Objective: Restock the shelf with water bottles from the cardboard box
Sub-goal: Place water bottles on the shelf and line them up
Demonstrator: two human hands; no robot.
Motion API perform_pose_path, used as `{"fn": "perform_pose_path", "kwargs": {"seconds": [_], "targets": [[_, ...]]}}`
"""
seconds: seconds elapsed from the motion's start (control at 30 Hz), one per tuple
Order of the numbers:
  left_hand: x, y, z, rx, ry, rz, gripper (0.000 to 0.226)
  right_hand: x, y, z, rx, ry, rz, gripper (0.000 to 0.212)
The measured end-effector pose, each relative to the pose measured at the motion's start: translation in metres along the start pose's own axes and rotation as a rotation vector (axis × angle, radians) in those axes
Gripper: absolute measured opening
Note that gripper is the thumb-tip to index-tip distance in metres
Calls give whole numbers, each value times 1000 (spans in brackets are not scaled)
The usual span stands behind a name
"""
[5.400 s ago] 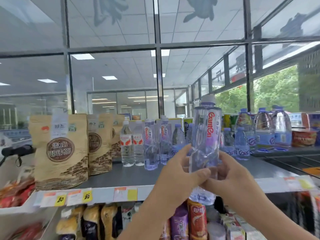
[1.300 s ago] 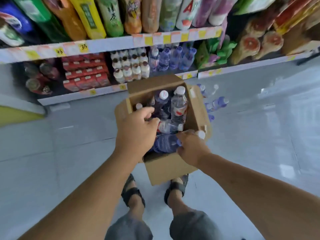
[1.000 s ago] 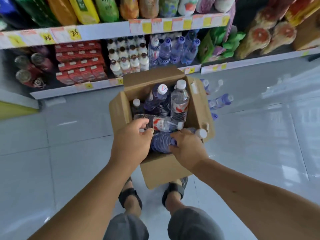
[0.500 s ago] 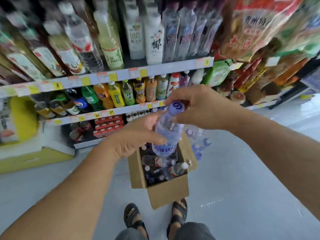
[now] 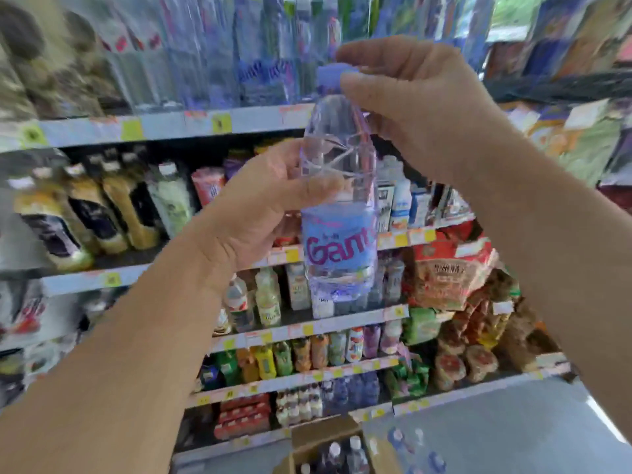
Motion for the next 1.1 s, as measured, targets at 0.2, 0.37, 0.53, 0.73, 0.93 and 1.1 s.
{"fn": "perform_pose_path", "kwargs": {"seconds": [0.2,0.37,0.53,0.73,0.93,1.1], "targets": [[-12,19,-44,-63,-52,-169,68,20,2,-31,-42,-89,-34,25],[-23,18,-56,-72,-57,-205,44,34,-13,-41,-24,-115,138,40],[-39,33,-62,-11,-114,-186,23,10,-8,-38,127,-112,159,53],[-59,71,-68,-19,-140,-138,43,-33,-10,-42,163,-157,159,53],[-82,131,-79,-137,-165,-137,72,-89,-16,-55,209,-186,33,62],[-100,175,-87,-166,-224,-56,50,-145,-8,-61,246,-153,-65,84]]}}
Point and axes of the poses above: each hand's wrist, its own x-axis away from the middle knuckle, its own y-axis out of the back of the hand, z = x × y, the point moved 6 cm from there along -x, towards the middle knuckle, and after that the axes turned 13 degrees about z, right-handed, at the moved point
